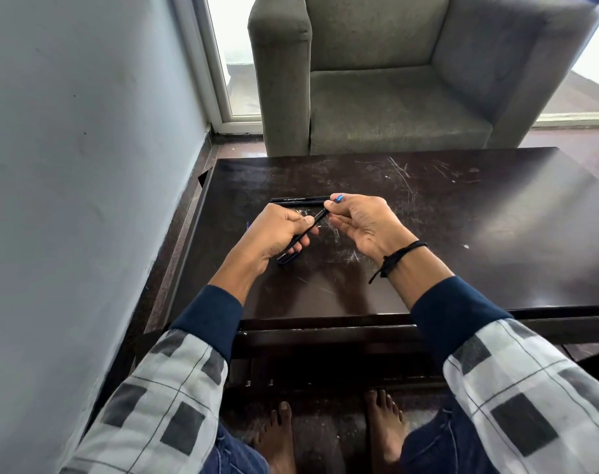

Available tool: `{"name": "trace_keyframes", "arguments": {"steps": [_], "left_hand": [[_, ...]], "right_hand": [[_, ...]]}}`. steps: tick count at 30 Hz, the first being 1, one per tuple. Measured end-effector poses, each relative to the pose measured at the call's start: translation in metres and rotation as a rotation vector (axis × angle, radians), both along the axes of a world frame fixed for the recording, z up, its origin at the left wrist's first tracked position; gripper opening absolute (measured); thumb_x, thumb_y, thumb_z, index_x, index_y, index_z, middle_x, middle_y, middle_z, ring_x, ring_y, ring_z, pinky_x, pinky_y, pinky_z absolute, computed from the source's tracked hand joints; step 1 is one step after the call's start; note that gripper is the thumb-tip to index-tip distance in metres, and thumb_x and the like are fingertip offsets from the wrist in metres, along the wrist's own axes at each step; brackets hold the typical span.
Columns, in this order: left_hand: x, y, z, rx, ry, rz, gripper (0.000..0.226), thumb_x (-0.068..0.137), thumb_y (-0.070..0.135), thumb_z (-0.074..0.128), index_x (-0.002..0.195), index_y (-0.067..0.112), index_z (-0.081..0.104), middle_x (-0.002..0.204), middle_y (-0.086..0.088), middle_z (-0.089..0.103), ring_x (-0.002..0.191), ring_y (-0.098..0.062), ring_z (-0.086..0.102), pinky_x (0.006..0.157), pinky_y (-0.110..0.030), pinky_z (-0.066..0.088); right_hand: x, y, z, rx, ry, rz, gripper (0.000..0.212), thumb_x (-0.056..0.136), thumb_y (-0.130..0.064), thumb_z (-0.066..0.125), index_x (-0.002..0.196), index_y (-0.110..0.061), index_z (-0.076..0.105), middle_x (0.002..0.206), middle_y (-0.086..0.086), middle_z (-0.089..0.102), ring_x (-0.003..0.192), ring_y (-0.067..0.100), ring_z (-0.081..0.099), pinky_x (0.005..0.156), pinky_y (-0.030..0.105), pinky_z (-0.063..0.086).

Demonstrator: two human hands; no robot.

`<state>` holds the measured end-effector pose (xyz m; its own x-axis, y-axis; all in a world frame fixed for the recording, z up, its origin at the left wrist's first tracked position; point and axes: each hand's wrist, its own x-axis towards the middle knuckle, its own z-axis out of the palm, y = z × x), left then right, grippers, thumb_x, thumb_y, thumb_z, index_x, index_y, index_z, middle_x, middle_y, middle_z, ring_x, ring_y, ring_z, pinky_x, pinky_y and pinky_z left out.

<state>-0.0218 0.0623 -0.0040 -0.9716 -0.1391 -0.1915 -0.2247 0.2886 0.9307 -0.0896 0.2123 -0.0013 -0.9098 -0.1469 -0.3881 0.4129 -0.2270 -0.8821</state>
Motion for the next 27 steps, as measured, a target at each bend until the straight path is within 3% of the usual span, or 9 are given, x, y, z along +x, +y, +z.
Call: {"name": "trace_keyframes", "arguments": {"steps": [4, 8, 12, 17, 23, 27], "left_hand": [[-0.0003, 0.0001, -0.0006, 0.005, -0.008, 0.006, 0.028, 0.101, 0.022, 0.059, 0.093, 0.001, 0.076, 0.064, -0.004, 0.064, 0.051, -0.007, 0.053, 0.051, -0.015, 0.047], [-0.0009, -0.0004, -0.0008, 0.006, 0.009, 0.000, 0.028, 0.101, 0.022, 0.059, 0.091, 0.002, 0.076, 0.064, -0.004, 0.064, 0.053, -0.008, 0.054, 0.052, -0.016, 0.047], [0.0004, 0.0001, 0.0001, 0.002, 0.005, 0.000, 0.029, 0.101, 0.022, 0.059, 0.093, 0.000, 0.075, 0.065, -0.005, 0.065, 0.053, -0.008, 0.054, 0.052, -0.015, 0.047], [0.0001, 0.0011, 0.0011, -0.001, 0.001, 0.004, 0.030, 0.101, 0.021, 0.058, 0.096, -0.004, 0.074, 0.068, -0.008, 0.064, 0.052, -0.010, 0.052, 0.048, -0.013, 0.044], [-0.0014, 0.0021, -0.0008, 0.007, 0.006, -0.003, 0.030, 0.101, 0.022, 0.058, 0.093, -0.002, 0.074, 0.065, -0.006, 0.064, 0.052, -0.009, 0.053, 0.050, -0.015, 0.046], [-0.0002, 0.0023, 0.0000, 0.006, -0.004, -0.003, 0.030, 0.101, 0.022, 0.059, 0.095, -0.004, 0.074, 0.066, -0.006, 0.064, 0.052, -0.009, 0.052, 0.049, -0.014, 0.045]], "right_hand": [[-0.0010, -0.0003, 0.0004, -0.003, -0.009, -0.002, 0.022, 0.081, 0.012, 0.072, 0.094, -0.006, 0.072, 0.092, 0.009, 0.070, 0.081, 0.017, 0.068, 0.060, 0.019, 0.056], [0.0019, 0.0005, 0.0041, -0.049, -0.035, -0.008, 0.020, 0.080, 0.006, 0.077, 0.095, -0.005, 0.070, 0.086, 0.008, 0.070, 0.072, 0.013, 0.068, 0.063, 0.018, 0.057], [0.0032, 0.0001, 0.0038, -0.020, -0.034, -0.005, 0.020, 0.081, 0.006, 0.076, 0.096, -0.005, 0.071, 0.088, 0.007, 0.070, 0.075, 0.014, 0.068, 0.061, 0.018, 0.056], [0.0025, -0.0006, 0.0063, 0.010, -0.036, 0.018, 0.029, 0.083, 0.009, 0.070, 0.106, -0.007, 0.070, 0.081, 0.005, 0.068, 0.070, 0.013, 0.065, 0.059, 0.018, 0.057], [0.0040, -0.0002, 0.0064, -0.001, -0.060, 0.017, 0.025, 0.083, -0.006, 0.078, 0.105, -0.008, 0.067, 0.090, 0.008, 0.064, 0.076, 0.016, 0.064, 0.063, 0.021, 0.057], [0.0035, -0.0023, 0.0052, 0.020, -0.040, 0.021, 0.025, 0.085, 0.002, 0.074, 0.106, -0.010, 0.067, 0.085, 0.005, 0.065, 0.073, 0.013, 0.063, 0.058, 0.018, 0.056]]}}
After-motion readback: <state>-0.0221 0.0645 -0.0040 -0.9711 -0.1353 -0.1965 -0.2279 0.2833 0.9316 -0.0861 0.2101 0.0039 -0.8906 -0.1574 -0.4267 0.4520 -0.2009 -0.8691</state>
